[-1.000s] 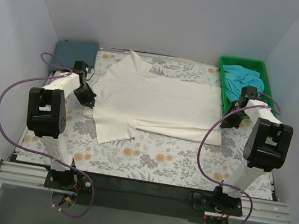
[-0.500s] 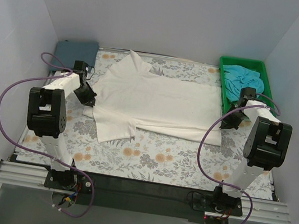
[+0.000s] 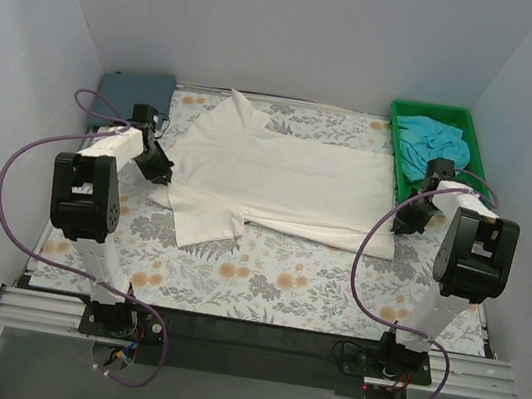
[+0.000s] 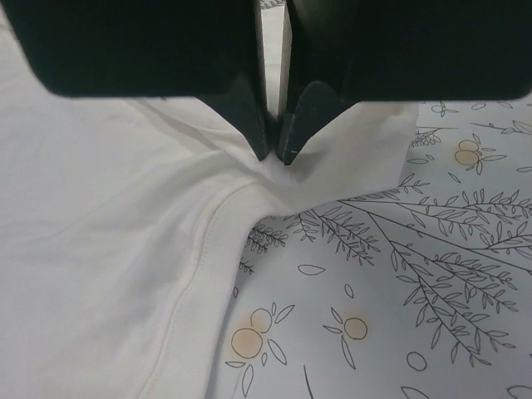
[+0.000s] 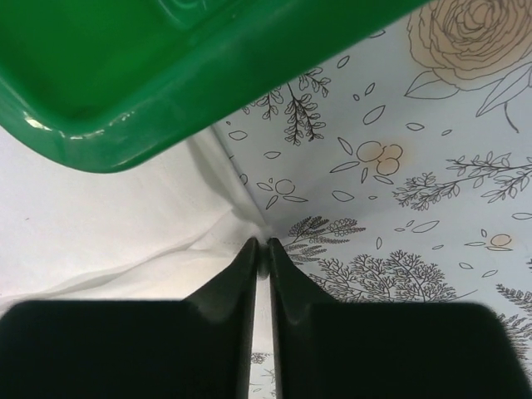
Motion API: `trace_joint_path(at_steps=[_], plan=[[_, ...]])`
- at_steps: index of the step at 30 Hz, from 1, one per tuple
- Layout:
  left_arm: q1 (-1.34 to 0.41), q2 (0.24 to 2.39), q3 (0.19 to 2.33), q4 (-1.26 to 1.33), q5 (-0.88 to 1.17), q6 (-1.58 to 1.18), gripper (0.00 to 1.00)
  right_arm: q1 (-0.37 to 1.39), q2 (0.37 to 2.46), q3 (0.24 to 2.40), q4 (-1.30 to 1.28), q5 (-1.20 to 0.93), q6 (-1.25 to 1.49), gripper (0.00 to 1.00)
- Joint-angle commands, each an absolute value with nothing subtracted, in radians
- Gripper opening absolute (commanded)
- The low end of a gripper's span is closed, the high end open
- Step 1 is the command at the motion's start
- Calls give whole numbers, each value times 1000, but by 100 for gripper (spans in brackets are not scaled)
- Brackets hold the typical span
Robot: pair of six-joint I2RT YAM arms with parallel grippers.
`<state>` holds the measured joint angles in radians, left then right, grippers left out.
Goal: Fold and stack the t-shirts
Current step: Fold the tshirt
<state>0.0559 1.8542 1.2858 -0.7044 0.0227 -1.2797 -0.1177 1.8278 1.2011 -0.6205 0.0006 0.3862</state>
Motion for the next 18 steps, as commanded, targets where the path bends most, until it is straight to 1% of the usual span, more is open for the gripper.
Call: trace_joint_path(at_steps=[1, 2, 3, 4, 5, 6, 7, 8, 9, 10, 12, 13, 17, 18], plan=[[58, 1839, 1305, -669, 32, -1259, 12, -127, 1807, 1203, -598, 37, 359, 17], [58, 1829, 1305, -667, 32, -1259, 21, -126, 1790, 1206, -597, 32, 351, 24], [58, 1821, 1310, -667, 31, -1258, 25, -123, 1780, 1209, -600, 31, 345, 27], [57, 1812, 1309, -669, 28, -1256, 32, -114, 1754, 1210, -598, 31, 330, 32], [55, 1801, 1310, -669, 22, -1258, 37, -104, 1738, 1213, -597, 29, 324, 34], [57, 1774, 1307, -669, 17, -1258, 47, -95, 1724, 1215, -597, 31, 315, 37], [55, 1760, 1305, -670, 14, -1258, 50, -72, 1694, 1215, -597, 29, 296, 41], [55, 1740, 1299, -673, 12, -1259, 54, -60, 1677, 1213, -597, 31, 285, 42], [55, 1703, 1287, -675, 12, -1258, 64, -43, 1660, 1210, -597, 37, 276, 44], [52, 1677, 1276, -676, 12, -1259, 66, -8, 1628, 1207, -597, 44, 267, 48], [51, 1605, 1250, -689, -21, -1262, 73, 38, 1597, 1195, -595, 66, 241, 50], [46, 1579, 1217, -693, -17, -1264, 75, 58, 1583, 1192, -595, 67, 232, 51], [14, 1445, 1079, -724, -14, -1285, 75, 167, 1497, 1151, -595, 71, 210, 54], [-23, 1421, 1050, -727, -18, -1302, 75, 179, 1482, 1140, -595, 54, 210, 54]])
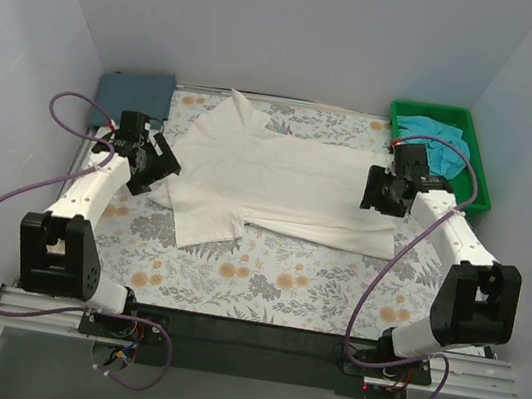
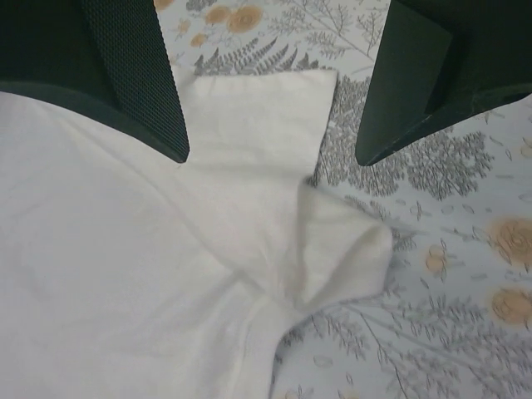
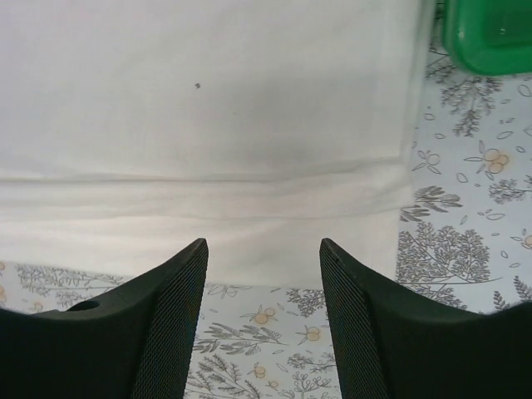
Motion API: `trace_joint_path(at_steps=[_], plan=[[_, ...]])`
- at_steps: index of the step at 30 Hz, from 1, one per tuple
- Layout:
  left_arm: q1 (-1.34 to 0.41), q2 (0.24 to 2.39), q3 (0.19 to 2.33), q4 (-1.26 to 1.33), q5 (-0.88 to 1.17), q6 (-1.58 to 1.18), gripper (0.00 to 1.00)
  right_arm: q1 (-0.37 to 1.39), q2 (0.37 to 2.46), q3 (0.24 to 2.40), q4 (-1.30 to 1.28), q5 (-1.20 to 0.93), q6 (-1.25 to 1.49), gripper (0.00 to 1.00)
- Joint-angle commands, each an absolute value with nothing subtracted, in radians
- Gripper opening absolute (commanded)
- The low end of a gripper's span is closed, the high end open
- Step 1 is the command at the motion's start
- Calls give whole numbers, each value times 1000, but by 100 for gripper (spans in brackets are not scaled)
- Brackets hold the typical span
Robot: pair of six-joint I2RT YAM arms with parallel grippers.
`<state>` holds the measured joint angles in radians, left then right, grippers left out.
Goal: Fold and stack the t-shirts
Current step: Fold the tshirt
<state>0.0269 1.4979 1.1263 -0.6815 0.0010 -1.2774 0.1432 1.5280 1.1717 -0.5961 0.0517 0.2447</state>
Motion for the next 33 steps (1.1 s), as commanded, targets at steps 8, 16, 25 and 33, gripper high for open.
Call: trace_joint_path(at_steps=[8, 16, 25, 33], plan=[[-176, 1310, 813, -700, -44, -1385, 69, 245, 1341, 1023, -569, -54, 210, 56], [-235, 1408, 776, -658, -67, -1414, 49, 249, 1243, 968, -571, -17, 219, 56], [-271, 1477, 756, -661, -81, -1445, 33, 249, 1177, 931, -569, 64, 229, 55], [-287, 1492, 920, -713, -107, -1447, 0, 249, 1166, 937, -568, 98, 222, 54]])
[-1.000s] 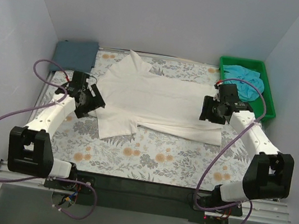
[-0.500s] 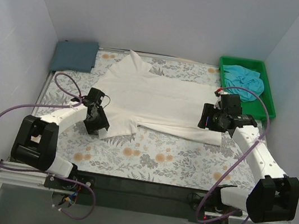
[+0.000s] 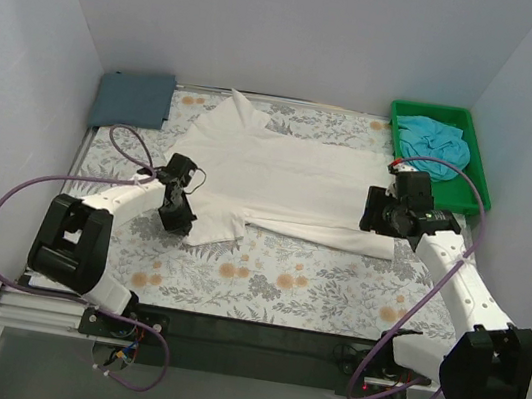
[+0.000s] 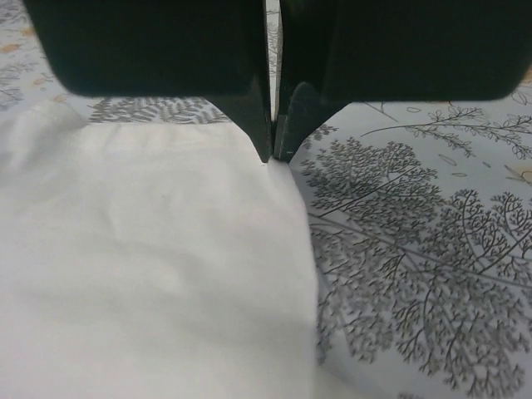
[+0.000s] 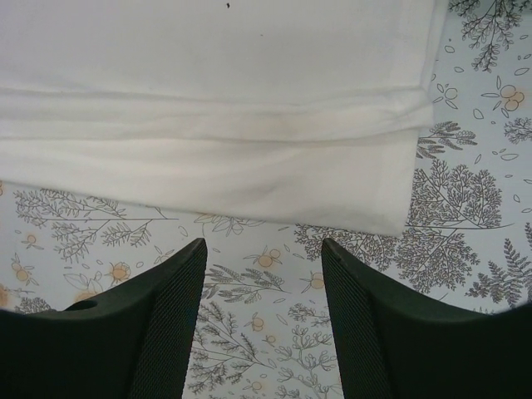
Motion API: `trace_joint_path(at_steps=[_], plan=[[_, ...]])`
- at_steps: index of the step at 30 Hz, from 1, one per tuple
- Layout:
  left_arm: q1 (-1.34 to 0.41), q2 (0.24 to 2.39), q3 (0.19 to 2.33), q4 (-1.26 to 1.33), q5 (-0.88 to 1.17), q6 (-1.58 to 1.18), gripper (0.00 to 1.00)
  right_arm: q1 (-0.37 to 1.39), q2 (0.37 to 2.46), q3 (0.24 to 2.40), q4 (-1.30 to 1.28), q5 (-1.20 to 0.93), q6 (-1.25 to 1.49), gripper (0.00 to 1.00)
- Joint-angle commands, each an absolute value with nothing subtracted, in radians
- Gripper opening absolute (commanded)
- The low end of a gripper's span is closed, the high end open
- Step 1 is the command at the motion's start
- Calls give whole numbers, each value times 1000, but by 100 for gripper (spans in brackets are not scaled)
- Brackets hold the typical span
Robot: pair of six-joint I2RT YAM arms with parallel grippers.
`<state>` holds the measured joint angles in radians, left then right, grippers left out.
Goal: Fold and stack the t-shirts
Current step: Fold the tshirt
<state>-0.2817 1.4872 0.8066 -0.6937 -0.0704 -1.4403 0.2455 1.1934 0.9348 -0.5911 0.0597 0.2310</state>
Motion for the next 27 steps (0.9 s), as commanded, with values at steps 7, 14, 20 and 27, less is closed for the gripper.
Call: trace_joint_path(at_steps=[7, 14, 20, 27], plan=[[-287, 1624, 1234, -742, -87, -1407, 0, 250, 1146, 933, -568, 124, 198, 54], [-287, 1815, 1442, -696, -66, -1356, 0, 250, 1128, 920, -568, 127, 206, 54], [-287, 1917, 1557, -652, -34, -1364, 0, 250, 1109, 907, -566, 141, 201, 54], [-287, 1970, 1632, -594, -3, -1396, 0, 249, 1100, 890, -566, 149, 202, 54]])
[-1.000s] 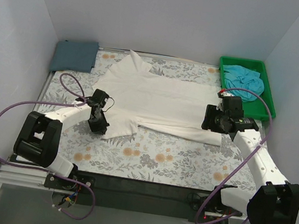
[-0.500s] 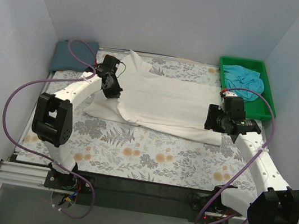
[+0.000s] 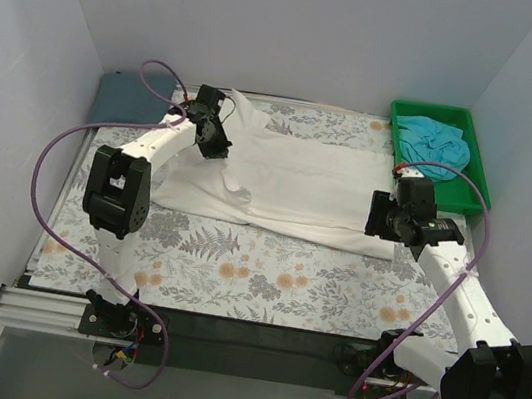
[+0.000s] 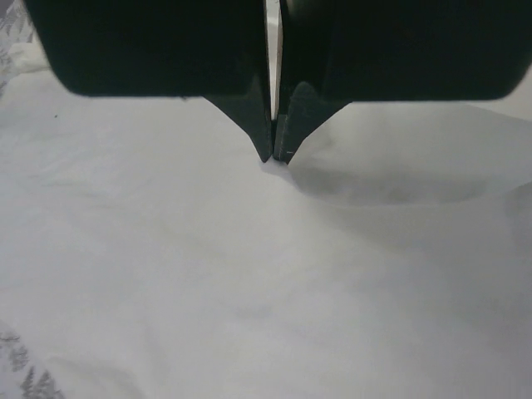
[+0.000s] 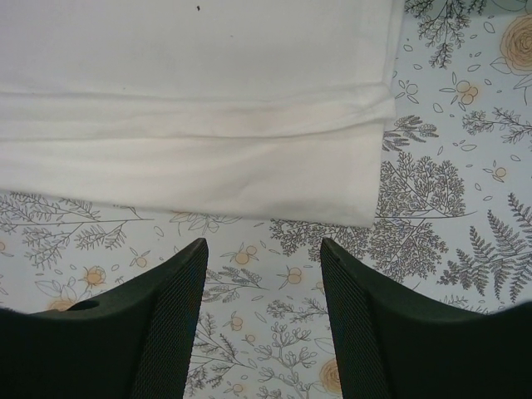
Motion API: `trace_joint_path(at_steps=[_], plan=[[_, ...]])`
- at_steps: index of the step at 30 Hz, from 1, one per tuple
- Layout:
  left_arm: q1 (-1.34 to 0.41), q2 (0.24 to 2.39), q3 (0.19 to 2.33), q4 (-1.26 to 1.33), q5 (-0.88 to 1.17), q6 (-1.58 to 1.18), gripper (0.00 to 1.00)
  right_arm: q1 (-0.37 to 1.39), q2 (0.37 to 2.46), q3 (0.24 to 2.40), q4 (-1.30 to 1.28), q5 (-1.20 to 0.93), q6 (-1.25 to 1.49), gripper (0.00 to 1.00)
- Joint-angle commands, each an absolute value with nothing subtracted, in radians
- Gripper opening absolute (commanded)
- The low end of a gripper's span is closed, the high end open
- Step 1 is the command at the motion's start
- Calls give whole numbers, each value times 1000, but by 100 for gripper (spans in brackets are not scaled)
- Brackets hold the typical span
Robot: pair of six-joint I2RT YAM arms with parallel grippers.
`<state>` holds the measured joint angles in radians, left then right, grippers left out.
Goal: Fold and stack the t-shirts
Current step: Fold the tshirt
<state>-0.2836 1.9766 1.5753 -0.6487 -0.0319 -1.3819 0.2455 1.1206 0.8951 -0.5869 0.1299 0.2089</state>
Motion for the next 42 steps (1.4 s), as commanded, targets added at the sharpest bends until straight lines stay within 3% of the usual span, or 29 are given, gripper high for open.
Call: trace_joint_path(at_steps=[1, 17, 42], plan=[[-287, 1980, 1635, -582, -2, -1396, 0, 249, 1100, 887, -566, 150, 204, 54], [-287, 2005, 1637, -405, 60, -1364, 0, 250, 1127, 888, -565, 173, 196, 54], [-238, 1953, 1430, -143, 37, -1434, 0, 249, 1146, 861, -537, 183, 164, 53]])
